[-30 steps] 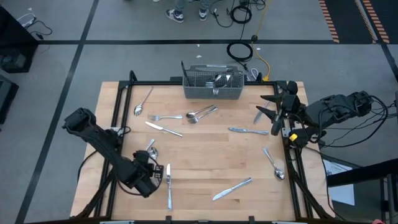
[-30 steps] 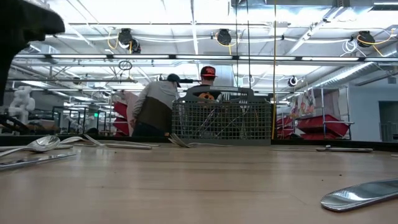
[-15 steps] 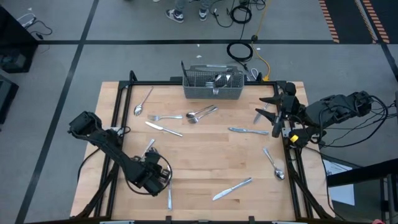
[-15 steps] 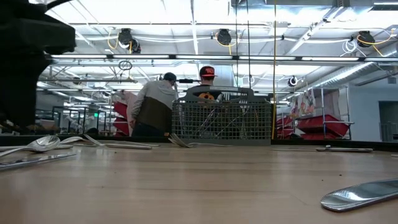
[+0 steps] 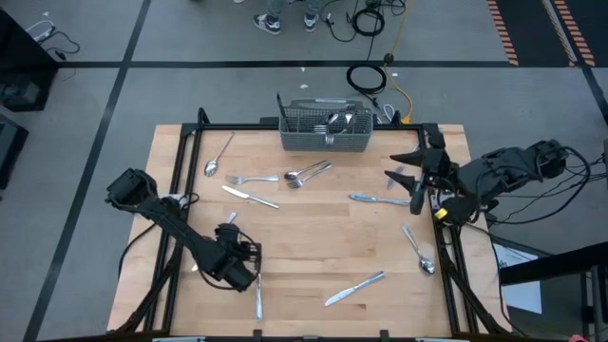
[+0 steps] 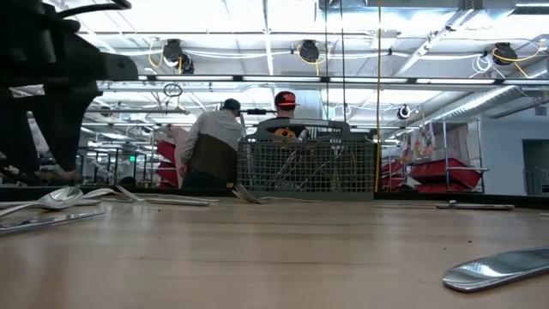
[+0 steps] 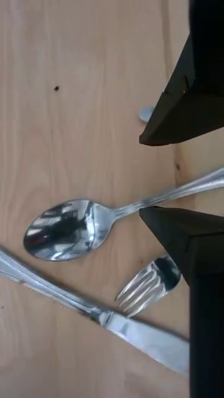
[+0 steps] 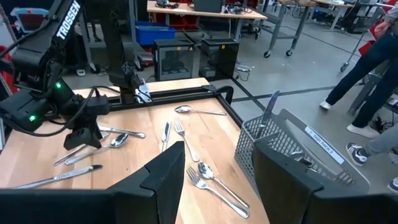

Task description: Sort silverware

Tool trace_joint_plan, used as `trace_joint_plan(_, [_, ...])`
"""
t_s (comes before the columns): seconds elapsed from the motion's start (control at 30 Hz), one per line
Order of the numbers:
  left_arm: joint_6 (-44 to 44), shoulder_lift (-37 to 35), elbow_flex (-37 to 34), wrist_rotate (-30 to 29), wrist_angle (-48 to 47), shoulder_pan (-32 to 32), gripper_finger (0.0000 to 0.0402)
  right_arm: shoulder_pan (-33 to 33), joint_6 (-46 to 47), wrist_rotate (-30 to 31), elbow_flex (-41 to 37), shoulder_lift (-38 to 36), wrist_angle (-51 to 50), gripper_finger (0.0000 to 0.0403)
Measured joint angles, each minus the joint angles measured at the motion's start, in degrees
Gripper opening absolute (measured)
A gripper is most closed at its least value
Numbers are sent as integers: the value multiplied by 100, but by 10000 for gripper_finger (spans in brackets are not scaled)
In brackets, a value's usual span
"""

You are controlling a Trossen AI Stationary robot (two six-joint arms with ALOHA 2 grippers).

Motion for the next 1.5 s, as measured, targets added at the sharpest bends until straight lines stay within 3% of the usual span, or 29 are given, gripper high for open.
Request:
trace_joint_plan(0.2, [-254, 116, 1, 107, -304, 48, 178, 0, 2, -26, 0, 201, 86, 176])
trace_joint_plan(0.73, [-364, 1181, 35, 247, 78, 46, 176, 0, 134, -133, 0, 388, 349, 176])
trace_joint_plan(0.87, [-296, 1449, 50, 55, 167, 45, 136, 0, 152, -133, 0, 388, 457, 176])
trace_joint_plan(1.03, [-168, 1629, 52, -281, 96, 40, 29, 0, 105, -129, 0, 386, 645, 176])
trace_joint_plan(1.27, [-81, 1461, 277, -328, -261, 105, 17, 0, 103, -127, 0, 384, 712, 176])
trace_joint_plan(1.5, [-2, 1086, 727, -1808, -575, 268, 16, -4, -66, -82, 0, 384, 710, 176])
